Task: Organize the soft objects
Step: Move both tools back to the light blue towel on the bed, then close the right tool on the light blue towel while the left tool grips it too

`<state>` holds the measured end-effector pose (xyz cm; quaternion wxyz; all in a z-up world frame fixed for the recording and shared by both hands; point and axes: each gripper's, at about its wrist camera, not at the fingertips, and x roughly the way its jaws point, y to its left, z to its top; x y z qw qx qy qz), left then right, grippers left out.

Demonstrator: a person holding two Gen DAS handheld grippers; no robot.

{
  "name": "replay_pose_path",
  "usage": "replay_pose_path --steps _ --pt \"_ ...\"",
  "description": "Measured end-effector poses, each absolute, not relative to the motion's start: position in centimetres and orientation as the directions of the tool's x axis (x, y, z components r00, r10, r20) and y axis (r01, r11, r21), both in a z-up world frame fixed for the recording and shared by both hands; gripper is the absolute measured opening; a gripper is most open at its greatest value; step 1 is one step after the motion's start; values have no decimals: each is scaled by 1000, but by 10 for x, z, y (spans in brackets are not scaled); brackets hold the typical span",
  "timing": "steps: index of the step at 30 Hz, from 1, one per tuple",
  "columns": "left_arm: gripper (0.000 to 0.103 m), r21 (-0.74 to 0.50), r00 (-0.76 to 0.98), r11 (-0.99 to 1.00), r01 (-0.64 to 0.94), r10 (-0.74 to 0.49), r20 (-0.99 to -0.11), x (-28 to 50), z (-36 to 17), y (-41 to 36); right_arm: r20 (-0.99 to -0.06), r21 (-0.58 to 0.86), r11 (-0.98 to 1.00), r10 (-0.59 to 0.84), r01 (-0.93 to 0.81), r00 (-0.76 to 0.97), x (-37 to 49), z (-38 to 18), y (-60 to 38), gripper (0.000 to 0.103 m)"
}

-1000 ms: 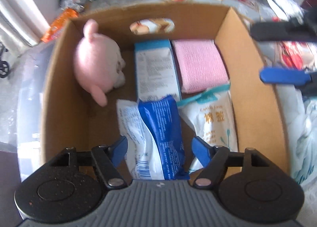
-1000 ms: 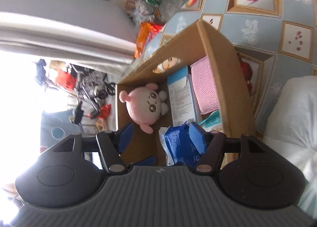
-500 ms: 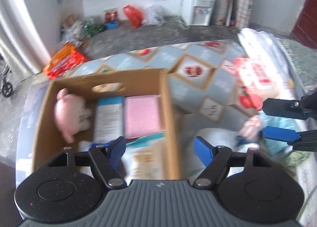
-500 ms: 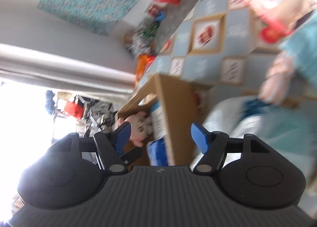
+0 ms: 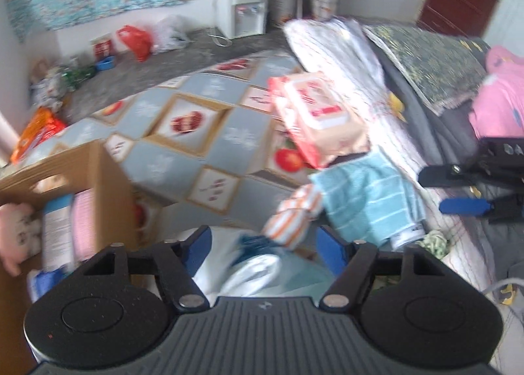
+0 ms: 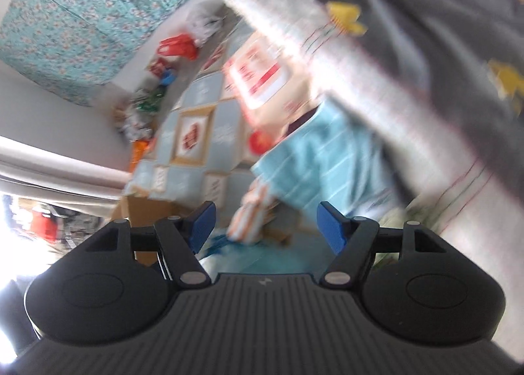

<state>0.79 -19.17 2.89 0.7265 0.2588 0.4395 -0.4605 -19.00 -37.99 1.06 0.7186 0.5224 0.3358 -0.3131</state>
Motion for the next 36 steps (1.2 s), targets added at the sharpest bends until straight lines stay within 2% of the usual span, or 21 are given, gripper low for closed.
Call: replay_pose_path --steps 5,7,11,13,15,16,21,24,25,28,32,36 --pt "53 0 168 391 921 -396 -903 -15 -8 -229 -863 445 318 -95 837 495 -181 -16 -407 68" --pt "43 0 156 387 922 -371 -916 -19 -22 -241 -878 418 347 -83 840 471 -173 -27 -413 66" --pt "37 -12 132 394 919 -336 -932 -20 -42 -256 -905 373 388 -49 843 423 -161 -45 -420 65" --pt "35 -32 110 405 914 -323 -940 -17 -52 -263 -912 362 396 -37 844 408 -157 -53 -423 63" --pt "33 -61 80 419 906 -310 -947 -13 -60 -268 -916 354 408 -32 842 400 -154 -59 -425 55" --pt "33 -80 59 424 902 -305 -950 -12 -65 -270 -917 351 412 -29 841 397 -153 -62 -426 54" --pt "33 -169 -44 425 889 -289 -956 -8 -81 -280 -913 354 432 -32 829 406 -155 -66 -431 26" --pt "40 -189 -68 417 889 -289 -955 -8 -86 -286 -895 400 418 -16 816 446 -160 -66 -435 19" --pt "48 -194 -71 414 889 -295 -953 -8 -88 -288 -886 420 408 -9 810 464 -162 -65 -436 19" --pt "52 -221 -97 412 884 -299 -949 -6 -94 -297 -860 469 402 6 786 510 -165 -63 -439 18" --pt "51 -263 -138 427 865 -301 -943 -4 -105 -307 -834 526 367 48 767 550 -163 -69 -444 18" --pt "44 -281 -151 443 851 -305 -940 -2 -113 -315 -823 551 338 67 763 564 -160 -76 -449 18"
